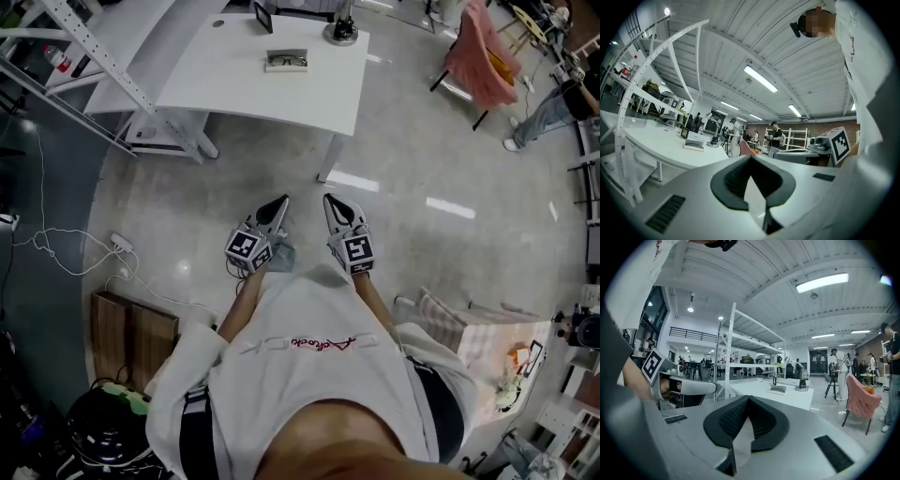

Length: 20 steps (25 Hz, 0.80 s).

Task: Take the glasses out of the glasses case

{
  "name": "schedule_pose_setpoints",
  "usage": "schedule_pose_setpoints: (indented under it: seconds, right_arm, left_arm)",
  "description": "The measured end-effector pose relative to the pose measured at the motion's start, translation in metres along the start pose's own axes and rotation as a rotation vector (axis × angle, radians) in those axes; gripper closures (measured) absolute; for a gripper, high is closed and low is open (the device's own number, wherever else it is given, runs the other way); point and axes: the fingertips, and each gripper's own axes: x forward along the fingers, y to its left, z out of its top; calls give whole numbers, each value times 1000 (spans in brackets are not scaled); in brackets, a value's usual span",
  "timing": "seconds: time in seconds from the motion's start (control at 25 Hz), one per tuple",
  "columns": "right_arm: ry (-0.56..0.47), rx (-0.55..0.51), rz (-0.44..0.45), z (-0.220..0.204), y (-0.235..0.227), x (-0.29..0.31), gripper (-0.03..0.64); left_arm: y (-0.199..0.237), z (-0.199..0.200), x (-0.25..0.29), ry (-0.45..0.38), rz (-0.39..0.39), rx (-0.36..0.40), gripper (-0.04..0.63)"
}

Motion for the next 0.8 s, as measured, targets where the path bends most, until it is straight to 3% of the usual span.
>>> schedule_pose_setpoints:
  seconds: [0.8]
  right_arm:
    - [-10, -29, -11, 48, -51, 193, 621]
  left_arm:
    - [174, 65, 87, -13, -32, 5, 574]
